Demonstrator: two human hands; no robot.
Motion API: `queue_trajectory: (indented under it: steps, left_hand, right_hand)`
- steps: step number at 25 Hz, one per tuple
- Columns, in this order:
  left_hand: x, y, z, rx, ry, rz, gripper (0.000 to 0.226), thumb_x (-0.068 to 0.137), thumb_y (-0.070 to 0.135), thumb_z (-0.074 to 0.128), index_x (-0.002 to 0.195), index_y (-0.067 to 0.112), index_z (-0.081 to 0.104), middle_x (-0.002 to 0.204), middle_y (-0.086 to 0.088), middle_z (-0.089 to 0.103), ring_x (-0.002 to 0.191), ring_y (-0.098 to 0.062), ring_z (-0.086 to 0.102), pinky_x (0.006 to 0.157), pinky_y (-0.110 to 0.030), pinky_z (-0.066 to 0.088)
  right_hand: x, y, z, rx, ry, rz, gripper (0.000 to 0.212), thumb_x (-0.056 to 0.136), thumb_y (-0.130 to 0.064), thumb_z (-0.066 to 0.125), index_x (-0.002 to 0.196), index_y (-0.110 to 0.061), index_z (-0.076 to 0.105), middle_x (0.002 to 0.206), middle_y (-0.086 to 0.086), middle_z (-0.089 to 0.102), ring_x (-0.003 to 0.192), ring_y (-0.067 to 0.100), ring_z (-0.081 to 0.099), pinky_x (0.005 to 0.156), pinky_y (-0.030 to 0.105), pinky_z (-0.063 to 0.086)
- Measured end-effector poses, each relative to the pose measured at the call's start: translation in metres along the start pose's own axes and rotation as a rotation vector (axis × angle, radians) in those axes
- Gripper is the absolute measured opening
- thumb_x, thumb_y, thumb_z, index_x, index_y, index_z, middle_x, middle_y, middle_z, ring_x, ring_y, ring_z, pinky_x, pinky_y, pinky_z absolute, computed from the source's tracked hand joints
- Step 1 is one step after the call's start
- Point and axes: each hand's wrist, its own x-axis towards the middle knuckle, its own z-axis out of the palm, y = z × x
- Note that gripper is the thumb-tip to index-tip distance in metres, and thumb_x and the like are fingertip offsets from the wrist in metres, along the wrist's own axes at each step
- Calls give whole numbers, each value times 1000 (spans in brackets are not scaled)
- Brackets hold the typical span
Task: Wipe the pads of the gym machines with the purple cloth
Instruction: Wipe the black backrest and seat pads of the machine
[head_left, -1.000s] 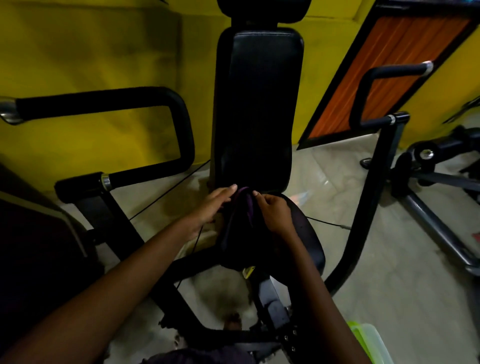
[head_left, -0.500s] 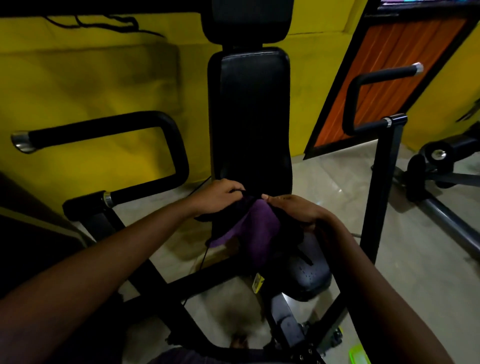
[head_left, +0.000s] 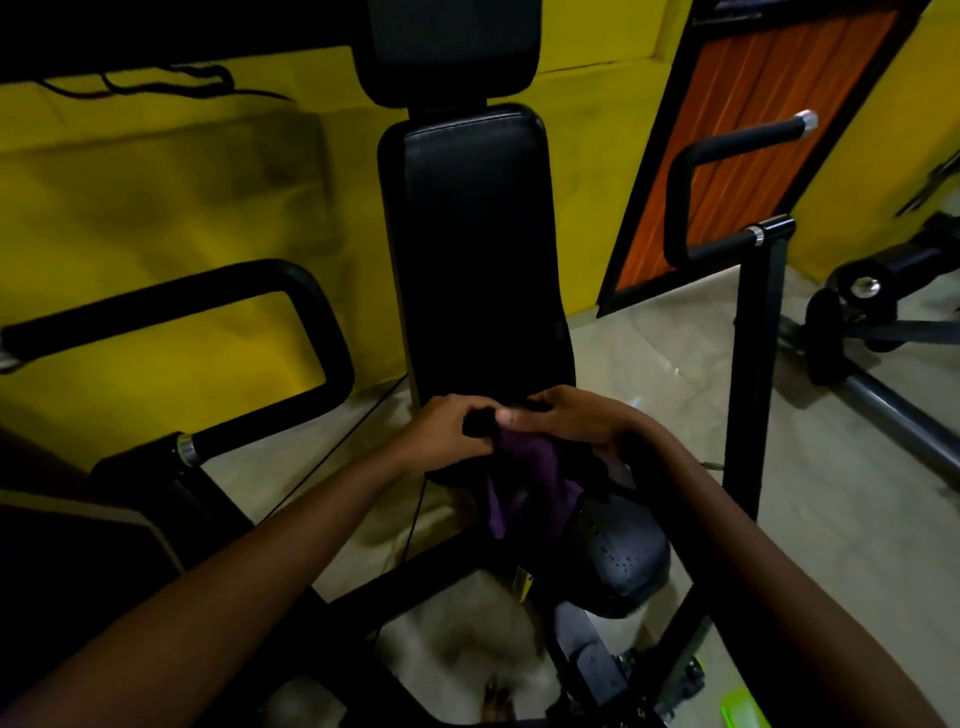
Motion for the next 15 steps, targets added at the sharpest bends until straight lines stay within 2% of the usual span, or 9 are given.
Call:
queue_trajectory:
  steps: [1,3,5,7,8,10,11,13,15]
  left_hand:
    - [3,-5,-6,1,-57,31,40,78,15,71,117,14,61,114,-3,65,109,-15,61,95,-33,48]
    - [7,-7,-24,-16,-120,106,32,79,14,68,109,19,59,109,1,63,107,-12,60,94,-32,47]
    - [19,-13,-31,90,53,187,30,78,18,68,106,18,58,104,2,61,102,-16,60,90,-35,49]
    - [24,-14,-28,140,324,31,21,84,30,68,94,15,59,87,2,59,86,-18,60,79,-34,51]
    - [25,-7,-27,-11,317,-122,26,87,40,61,85,14,58,78,2,58,75,-18,59,72,-33,52]
    - [23,0,-26,-405,24,-422,40,89,52,51,79,14,58,70,0,56,63,-16,55,60,-27,48]
    - [20,4,-29,-452,-92,-464,38,90,50,52,82,14,60,71,0,57,62,-14,54,55,-23,43]
    - [22,-4,-38,-339,-191,-365,20,92,33,56,95,15,64,76,-1,60,65,-10,56,53,-18,40]
    - [25,-15,-50,-179,-200,-169,15,93,18,56,105,14,64,94,-6,67,85,-17,64,70,-21,49]
  right_hand:
    - [-2,1,-6,-113,-35,1,36,81,-38,69,106,-13,69,97,4,71,85,15,68,78,24,55]
    - [-6,2,-15,-257,-13,33,30,78,-36,72,100,-16,70,90,-1,70,77,8,66,69,15,53]
    - [-3,2,-10,-231,136,63,28,80,-36,70,97,-14,70,84,-2,68,68,3,61,57,8,47]
    - [5,3,10,-109,309,64,28,84,-33,67,99,-9,70,81,0,65,62,2,57,51,7,43]
    - [9,3,24,-47,357,38,29,86,-30,65,103,-6,68,82,2,65,63,3,56,51,8,42]
    - [18,-2,52,-11,348,-47,30,91,-20,59,114,-2,63,94,5,65,76,8,58,62,9,42]
    - [21,-5,63,-25,287,-92,28,92,-13,56,117,-1,60,101,5,63,86,10,57,69,11,43]
    - [20,-7,70,-98,201,-144,28,92,-3,51,119,-1,60,109,6,61,94,6,55,82,15,42]
    - [16,-5,62,-144,314,-147,29,91,-1,51,116,-7,64,113,4,64,84,-8,56,84,8,43]
